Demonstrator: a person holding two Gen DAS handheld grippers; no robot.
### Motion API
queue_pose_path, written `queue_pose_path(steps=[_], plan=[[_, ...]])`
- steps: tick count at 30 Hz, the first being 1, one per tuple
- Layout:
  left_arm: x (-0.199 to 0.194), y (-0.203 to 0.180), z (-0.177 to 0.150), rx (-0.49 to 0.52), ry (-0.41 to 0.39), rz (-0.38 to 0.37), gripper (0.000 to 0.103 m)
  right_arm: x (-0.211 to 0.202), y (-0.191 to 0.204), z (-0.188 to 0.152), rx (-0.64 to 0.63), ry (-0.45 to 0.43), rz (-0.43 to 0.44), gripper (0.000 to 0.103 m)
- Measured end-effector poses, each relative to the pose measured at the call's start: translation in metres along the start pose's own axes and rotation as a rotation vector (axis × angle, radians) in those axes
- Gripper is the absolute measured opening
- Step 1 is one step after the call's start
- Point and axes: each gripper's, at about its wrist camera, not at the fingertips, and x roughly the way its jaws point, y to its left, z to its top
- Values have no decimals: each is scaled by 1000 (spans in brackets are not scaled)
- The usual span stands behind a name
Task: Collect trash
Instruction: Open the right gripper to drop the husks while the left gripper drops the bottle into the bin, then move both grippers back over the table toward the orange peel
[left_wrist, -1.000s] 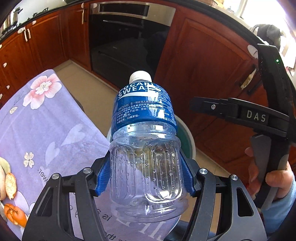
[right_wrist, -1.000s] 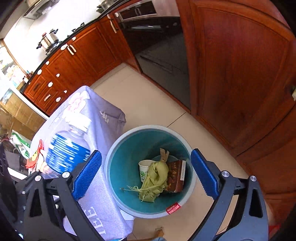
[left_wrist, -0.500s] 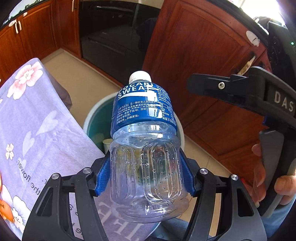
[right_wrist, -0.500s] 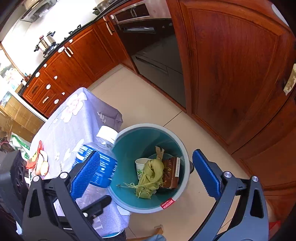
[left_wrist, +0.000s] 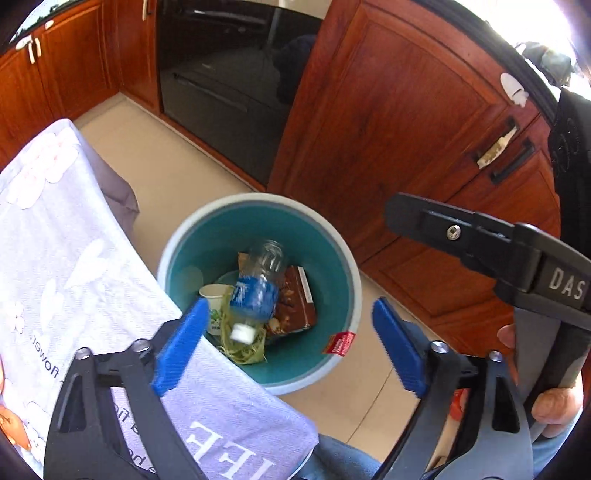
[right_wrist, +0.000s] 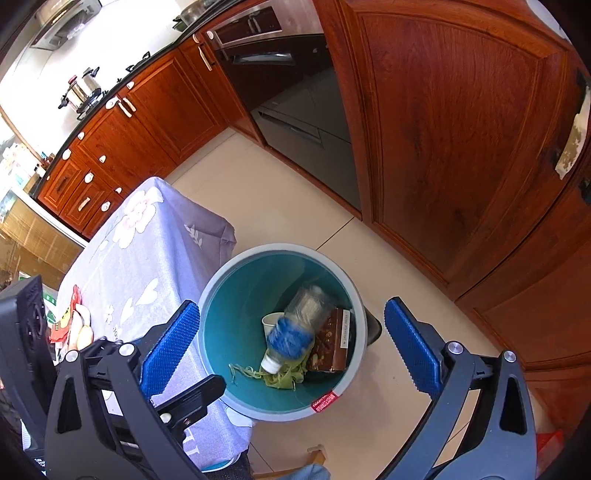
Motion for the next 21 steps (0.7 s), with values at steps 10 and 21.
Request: queue_pose_path(steps=[10,21], plan=[[-21,4,-19,-18,-33,32,98,2,15,-6,-20,23,13,96],[-53,23,-43,-29,-88,65,99,-8,53,-21,-63,6,23,96]])
